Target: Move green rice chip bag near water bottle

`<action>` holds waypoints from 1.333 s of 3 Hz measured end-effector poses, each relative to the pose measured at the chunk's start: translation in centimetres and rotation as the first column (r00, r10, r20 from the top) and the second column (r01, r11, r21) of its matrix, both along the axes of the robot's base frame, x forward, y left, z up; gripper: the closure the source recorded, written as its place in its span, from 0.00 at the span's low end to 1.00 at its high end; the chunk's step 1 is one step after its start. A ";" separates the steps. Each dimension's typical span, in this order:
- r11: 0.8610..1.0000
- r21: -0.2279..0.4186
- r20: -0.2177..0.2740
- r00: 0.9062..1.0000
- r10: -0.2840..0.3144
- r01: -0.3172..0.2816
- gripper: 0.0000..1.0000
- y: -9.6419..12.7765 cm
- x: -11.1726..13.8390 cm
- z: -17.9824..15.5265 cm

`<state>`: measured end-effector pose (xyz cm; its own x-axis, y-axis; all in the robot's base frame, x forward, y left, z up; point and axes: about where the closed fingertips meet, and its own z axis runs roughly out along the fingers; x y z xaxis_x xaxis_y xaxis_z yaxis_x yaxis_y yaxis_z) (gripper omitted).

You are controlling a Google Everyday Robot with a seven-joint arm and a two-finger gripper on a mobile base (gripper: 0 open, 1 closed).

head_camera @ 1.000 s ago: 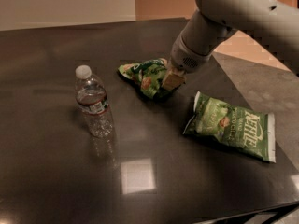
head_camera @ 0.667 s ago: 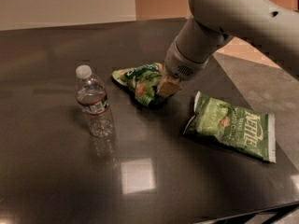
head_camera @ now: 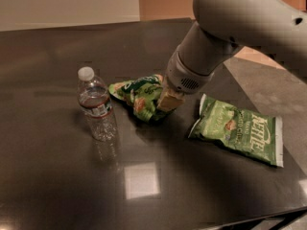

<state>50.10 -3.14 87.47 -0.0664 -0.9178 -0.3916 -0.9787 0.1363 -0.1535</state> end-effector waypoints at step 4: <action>0.999 0.033 -0.021 1.000 0.020 -0.019 0.16 1.0 -1.9 -0.6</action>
Offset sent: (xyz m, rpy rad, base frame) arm -0.0240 0.0118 -0.0129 0.0661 0.0358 0.0187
